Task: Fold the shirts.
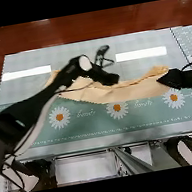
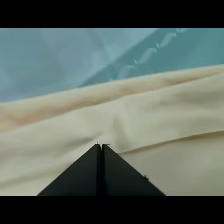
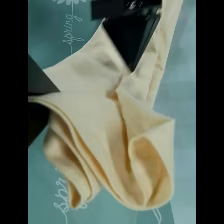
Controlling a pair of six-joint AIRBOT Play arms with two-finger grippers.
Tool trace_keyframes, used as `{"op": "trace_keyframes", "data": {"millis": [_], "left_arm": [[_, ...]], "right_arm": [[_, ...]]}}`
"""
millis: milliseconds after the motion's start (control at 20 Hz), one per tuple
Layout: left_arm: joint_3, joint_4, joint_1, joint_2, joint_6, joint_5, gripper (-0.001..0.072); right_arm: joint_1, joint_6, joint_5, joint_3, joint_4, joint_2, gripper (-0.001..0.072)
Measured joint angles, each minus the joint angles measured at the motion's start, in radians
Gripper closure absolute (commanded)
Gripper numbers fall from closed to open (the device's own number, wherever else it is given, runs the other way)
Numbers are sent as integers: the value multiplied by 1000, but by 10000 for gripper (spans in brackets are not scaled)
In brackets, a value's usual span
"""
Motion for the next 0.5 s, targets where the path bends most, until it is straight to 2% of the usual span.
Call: {"op": "trace_keyframes", "data": {"millis": [300,500], "left_arm": [[74,-66,-170,-88,2,-92,689],[125,-67,-74,-64,9,-145,690]], "right_arm": [[0,12,-12,-6,57,34,681],[8,9,-20,-6,99,39,681]]}}
